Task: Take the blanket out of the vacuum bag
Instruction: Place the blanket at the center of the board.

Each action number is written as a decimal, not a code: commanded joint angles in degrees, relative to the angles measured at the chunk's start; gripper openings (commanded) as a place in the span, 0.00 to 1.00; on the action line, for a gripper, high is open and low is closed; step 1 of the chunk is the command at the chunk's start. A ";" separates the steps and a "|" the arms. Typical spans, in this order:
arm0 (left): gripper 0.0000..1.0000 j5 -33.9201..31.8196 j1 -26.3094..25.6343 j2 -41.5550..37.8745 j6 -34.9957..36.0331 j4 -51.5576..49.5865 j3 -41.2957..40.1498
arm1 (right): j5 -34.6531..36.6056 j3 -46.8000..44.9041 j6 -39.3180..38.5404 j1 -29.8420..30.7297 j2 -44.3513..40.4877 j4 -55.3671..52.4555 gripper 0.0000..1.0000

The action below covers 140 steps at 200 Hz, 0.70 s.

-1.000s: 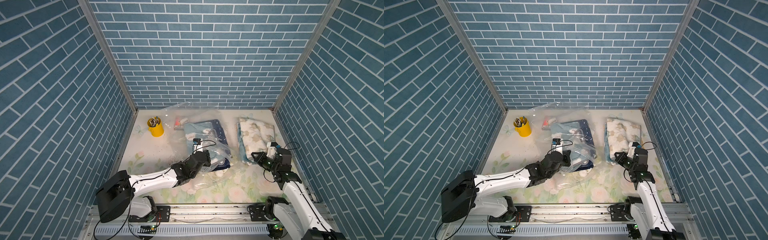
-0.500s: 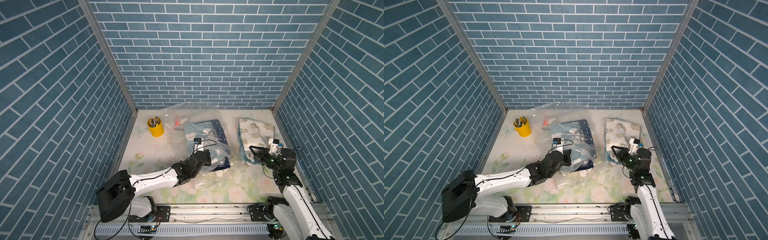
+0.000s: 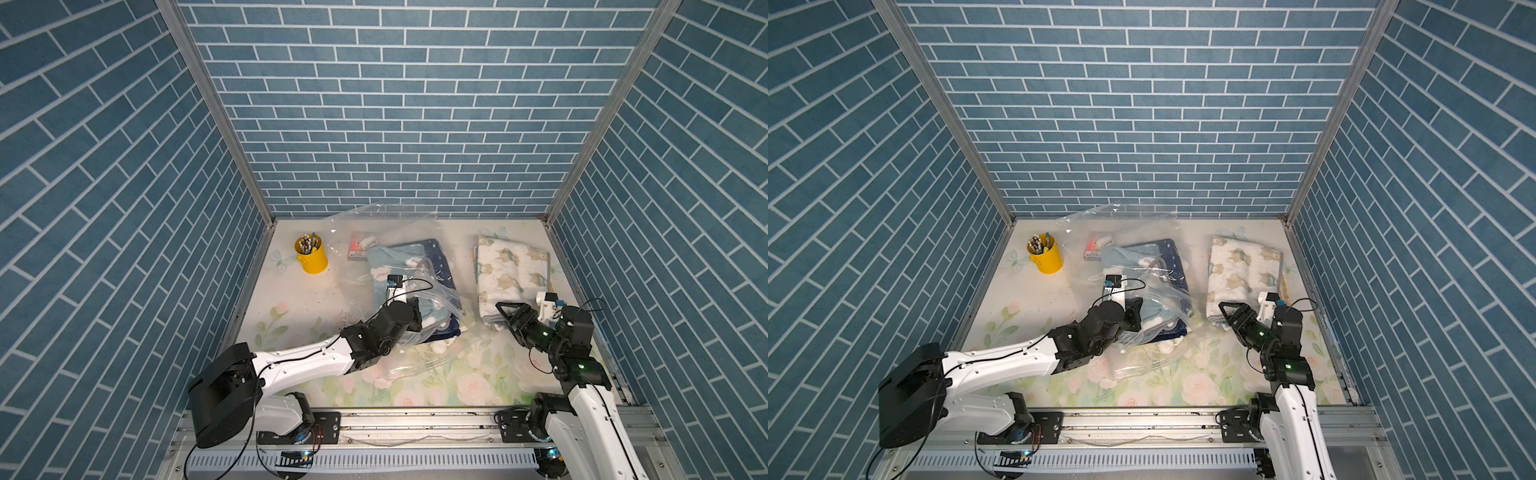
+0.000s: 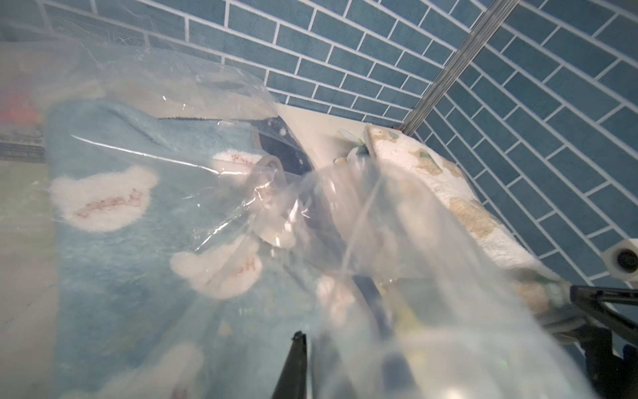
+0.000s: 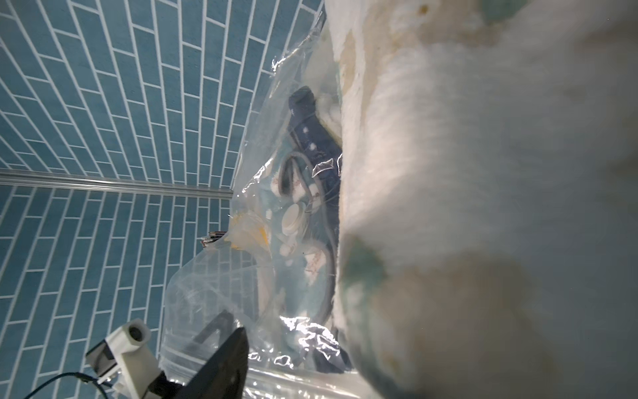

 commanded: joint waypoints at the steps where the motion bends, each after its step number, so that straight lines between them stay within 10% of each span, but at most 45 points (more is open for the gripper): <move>1: 0.24 -0.52 0.36 -2.08 1.06 -0.64 1.06 | 4.05 4.02 -10.54 0.42 -1.64 -17.13 0.74; 102: 0.33 0.28 0.38 -3.26 2.29 -1.74 2.18 | 25.02 19.70 -23.60 -2.87 9.22 -15.44 0.77; 140: 0.32 0.79 0.39 -3.20 2.44 -1.81 2.18 | 20.75 16.63 -26.29 -12.68 15.61 -9.42 0.77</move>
